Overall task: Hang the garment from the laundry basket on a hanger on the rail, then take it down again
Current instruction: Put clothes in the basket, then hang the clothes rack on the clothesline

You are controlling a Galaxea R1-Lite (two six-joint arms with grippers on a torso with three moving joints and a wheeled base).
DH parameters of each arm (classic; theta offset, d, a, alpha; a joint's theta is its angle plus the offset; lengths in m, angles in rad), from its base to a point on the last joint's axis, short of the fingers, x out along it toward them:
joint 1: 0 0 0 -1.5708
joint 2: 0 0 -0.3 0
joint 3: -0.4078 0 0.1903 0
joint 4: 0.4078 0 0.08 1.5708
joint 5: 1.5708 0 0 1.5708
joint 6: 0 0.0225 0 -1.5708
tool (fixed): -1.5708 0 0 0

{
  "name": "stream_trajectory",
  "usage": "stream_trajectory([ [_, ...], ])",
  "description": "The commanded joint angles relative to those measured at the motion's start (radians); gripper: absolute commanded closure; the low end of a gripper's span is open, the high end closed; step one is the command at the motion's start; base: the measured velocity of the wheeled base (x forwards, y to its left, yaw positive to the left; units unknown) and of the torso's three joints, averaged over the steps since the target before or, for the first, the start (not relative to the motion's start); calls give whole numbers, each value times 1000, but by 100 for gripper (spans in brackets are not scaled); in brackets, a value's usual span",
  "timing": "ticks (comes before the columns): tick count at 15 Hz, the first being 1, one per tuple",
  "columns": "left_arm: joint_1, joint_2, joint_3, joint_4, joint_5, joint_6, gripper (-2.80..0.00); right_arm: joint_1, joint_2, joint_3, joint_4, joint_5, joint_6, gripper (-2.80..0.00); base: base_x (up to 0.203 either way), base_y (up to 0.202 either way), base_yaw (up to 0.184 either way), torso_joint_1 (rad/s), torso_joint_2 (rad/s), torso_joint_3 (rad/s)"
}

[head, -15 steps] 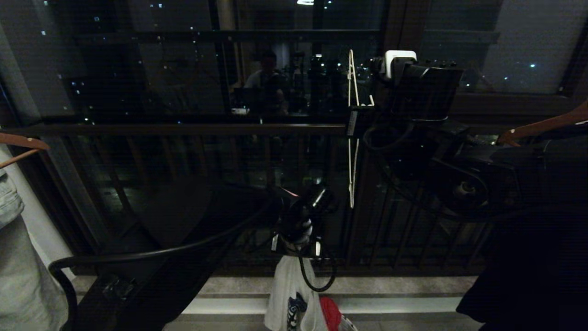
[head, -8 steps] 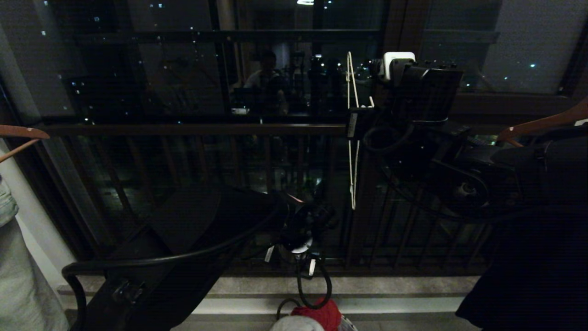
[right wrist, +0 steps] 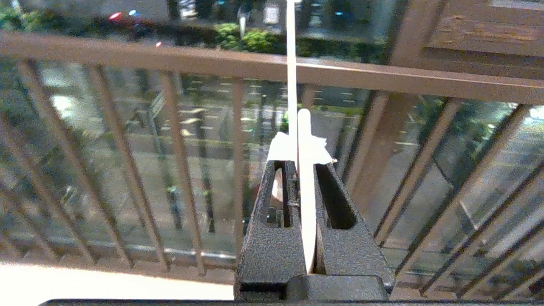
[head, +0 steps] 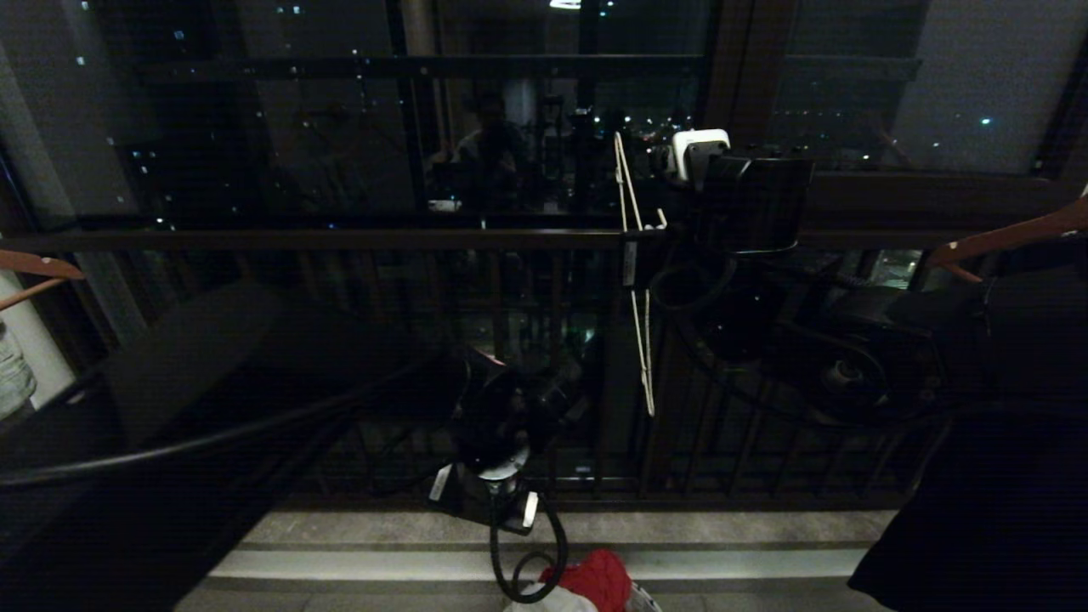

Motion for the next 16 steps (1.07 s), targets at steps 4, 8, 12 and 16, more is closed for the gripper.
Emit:
stream_trajectory([
  [4,111,-355,225,-72,13,6,0,15,29,13,49,-2,-3,0,0,0,0,0,0,0],
  [8,161,-435,215,-138,-37,91,0,10,3,35,150,89,5,0,0,0,0,0,0,0],
  [12,230,-498,222,-205,-346,123,0,5,-75,103,237,299,39,0,0,0,0,0,0,0],
  [16,258,-476,251,-394,-529,-21,0,40,-84,104,257,336,103,0,0,0,0,0,0,0],
])
